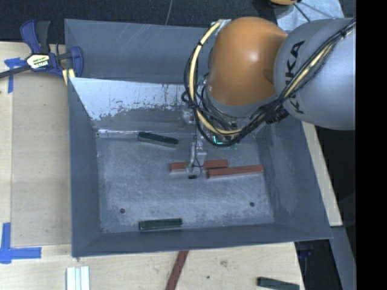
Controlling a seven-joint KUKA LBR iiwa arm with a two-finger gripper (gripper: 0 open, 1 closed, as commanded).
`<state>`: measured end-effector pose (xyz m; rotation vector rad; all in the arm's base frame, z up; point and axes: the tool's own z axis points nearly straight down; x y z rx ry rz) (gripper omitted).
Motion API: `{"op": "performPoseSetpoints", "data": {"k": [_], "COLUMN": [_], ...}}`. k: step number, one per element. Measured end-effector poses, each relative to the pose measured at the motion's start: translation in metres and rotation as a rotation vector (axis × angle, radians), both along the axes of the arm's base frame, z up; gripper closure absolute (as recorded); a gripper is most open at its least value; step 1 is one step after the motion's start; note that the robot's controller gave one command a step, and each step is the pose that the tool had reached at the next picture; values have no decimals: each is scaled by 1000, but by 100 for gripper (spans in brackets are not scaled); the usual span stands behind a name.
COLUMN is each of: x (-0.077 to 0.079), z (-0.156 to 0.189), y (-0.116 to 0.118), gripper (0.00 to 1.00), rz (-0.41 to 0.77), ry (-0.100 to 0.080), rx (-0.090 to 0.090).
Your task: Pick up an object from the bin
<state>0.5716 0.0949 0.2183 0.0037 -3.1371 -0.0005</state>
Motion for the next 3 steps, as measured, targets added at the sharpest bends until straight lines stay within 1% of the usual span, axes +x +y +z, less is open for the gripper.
{"op": "performPoseSetpoints", "data": {"k": [1, 2, 3], "x": [2, 6, 14], "z": [4, -22, -81], "y": [0, -7, -4], "gripper": [0, 0, 0], "rz": [-2, 69, 192], "ry": [-8, -14, -13], "rx": [1, 1, 0]}}
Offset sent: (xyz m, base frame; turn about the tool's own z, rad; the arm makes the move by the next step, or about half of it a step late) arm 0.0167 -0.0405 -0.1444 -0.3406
